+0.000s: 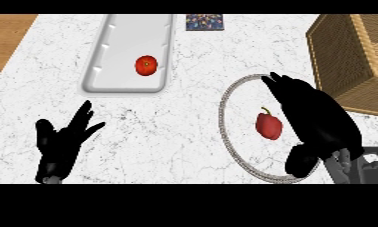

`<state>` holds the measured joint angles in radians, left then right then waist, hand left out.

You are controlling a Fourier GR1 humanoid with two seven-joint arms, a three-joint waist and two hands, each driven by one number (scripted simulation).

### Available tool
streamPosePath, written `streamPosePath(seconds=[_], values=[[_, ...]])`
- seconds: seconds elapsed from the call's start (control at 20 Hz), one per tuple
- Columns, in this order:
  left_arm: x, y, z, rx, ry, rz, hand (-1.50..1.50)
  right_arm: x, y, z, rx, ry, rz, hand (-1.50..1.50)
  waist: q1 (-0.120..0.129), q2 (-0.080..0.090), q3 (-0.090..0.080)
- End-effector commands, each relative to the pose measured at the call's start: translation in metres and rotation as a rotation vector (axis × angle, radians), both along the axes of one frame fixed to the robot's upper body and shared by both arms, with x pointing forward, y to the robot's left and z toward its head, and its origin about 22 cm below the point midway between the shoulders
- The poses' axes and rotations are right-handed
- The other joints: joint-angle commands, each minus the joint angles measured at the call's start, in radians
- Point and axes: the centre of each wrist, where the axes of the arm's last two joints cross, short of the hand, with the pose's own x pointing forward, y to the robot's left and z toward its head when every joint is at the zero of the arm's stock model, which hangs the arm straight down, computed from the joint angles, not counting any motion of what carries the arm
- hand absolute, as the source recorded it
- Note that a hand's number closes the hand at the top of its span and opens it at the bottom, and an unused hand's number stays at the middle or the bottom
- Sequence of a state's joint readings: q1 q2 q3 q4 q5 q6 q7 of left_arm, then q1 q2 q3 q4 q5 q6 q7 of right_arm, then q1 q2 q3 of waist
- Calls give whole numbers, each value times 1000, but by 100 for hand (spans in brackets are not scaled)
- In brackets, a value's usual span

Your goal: Pick the bell pepper from the placemat and place it in the basket

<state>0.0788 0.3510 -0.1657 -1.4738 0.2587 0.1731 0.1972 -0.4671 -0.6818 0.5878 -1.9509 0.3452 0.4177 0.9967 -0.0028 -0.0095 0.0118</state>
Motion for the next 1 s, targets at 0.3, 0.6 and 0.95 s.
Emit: streamPosePath(seconds=[0.3, 0.6, 0.95], values=[[-15, 18, -28, 31, 154, 13, 0, 4, -14, -39, -23, -16, -75, -150, -3, 12, -12], [-19, -7, -29, 30, 144, 2, 0, 9, 9, -48, 18, -33, -71, -150, 8, 11, -12], [-13, -4, -27, 31, 147, -1, 0, 30, -11, -63, -13, -9, -75, -150, 7, 12, -12]])
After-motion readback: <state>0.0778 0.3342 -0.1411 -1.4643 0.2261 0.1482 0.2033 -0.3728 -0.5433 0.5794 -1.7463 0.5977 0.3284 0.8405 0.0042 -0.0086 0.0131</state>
